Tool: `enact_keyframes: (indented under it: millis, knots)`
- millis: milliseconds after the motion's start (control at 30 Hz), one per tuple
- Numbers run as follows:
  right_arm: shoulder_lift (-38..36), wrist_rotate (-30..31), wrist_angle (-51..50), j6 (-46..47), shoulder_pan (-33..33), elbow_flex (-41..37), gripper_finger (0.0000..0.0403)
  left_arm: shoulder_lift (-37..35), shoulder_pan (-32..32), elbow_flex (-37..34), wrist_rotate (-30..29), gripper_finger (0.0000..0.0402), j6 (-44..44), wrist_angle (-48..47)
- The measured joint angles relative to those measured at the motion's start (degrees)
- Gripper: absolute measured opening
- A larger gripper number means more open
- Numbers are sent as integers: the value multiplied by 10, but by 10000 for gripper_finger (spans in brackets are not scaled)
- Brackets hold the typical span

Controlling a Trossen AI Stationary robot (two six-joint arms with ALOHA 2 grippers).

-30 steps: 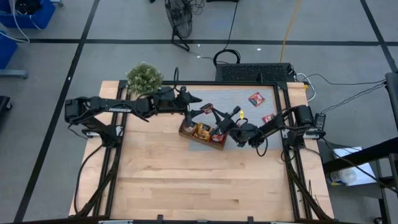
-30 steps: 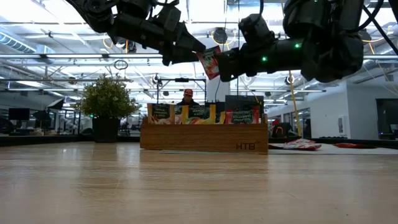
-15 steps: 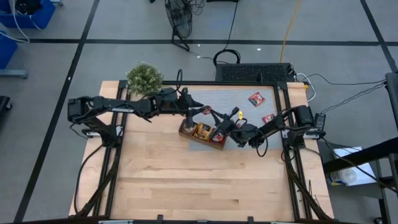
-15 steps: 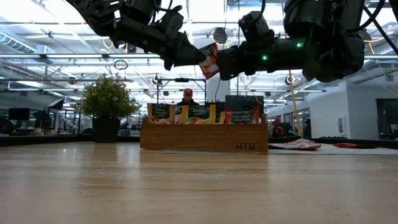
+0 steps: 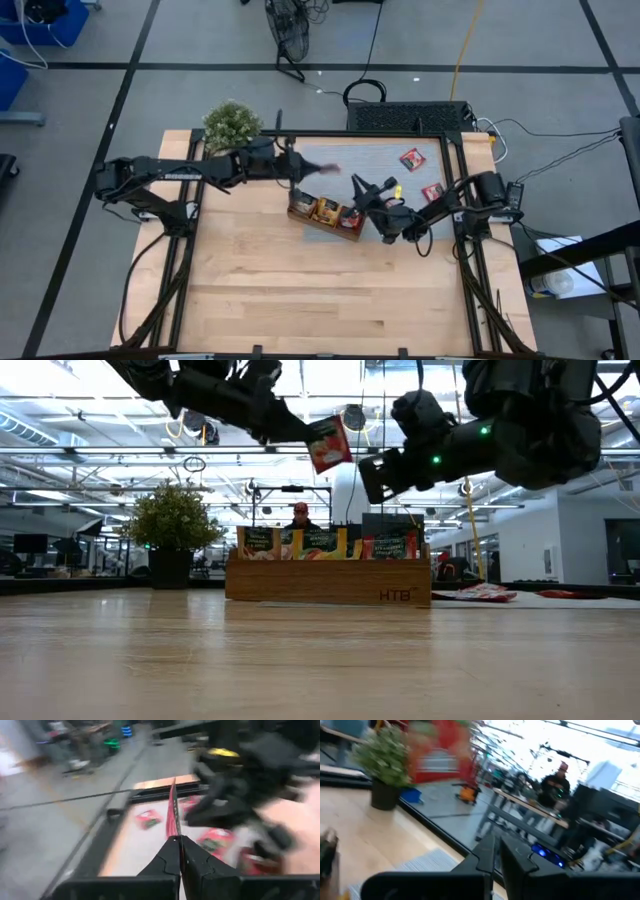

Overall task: Pick & Place Tea
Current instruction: Put the red tea bag into the right section of the wooden organizer

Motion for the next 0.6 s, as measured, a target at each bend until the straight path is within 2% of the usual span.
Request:
enact_keyframes:
  millis: [67,167,200,267,433,600]
  knots:
    - [-8,22,-2,1,3,-10,24,-2,-1,-1,68,3,4,-26]
    - [-27,48,-1,2,5,-28,32,7,-4,-1,204,3,8,-32]
    - [-36,54,-1,4,5,-36,33,16,-10,0,230,2,8,-28]
    - [-49,64,-2,15,6,-51,35,34,-24,-1,238,2,5,-40]
    - [-90,61,0,39,13,-83,34,88,-44,26,214,1,-1,-49]
    - [-122,60,-1,43,24,-102,32,164,-60,98,220,1,12,-107]
